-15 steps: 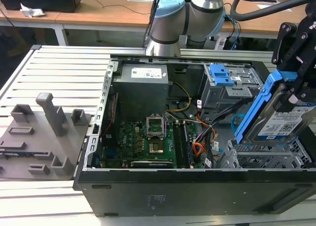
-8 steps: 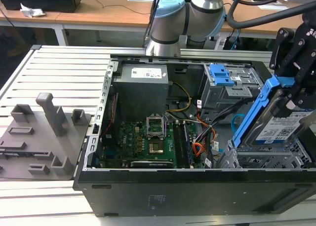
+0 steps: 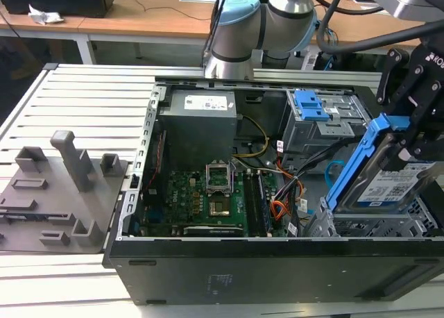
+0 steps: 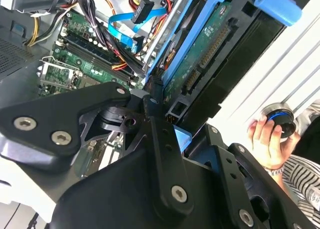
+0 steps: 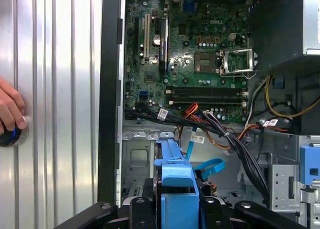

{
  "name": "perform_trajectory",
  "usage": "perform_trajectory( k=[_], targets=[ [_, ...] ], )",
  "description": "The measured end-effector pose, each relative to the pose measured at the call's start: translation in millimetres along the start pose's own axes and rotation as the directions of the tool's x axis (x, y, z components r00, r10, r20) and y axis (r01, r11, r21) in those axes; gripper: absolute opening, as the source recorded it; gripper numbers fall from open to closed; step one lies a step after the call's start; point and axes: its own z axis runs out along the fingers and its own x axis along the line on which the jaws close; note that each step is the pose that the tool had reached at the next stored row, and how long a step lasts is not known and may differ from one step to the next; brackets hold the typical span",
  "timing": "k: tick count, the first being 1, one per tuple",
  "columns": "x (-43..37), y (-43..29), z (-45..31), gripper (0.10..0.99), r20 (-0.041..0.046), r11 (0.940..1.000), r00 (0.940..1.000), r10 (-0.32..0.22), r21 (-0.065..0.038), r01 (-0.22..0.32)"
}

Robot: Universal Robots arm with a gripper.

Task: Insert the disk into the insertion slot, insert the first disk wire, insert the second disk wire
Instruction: 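Insert the disk into the insertion slot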

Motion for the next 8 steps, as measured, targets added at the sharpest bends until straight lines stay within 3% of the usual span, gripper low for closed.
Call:
perform_trajectory(
  k=[8],
  targets=[
    [0.0,-0.2,6.4,0.365,0.0,1.0,1.0,0.0,0.0,0.0]
  ],
)
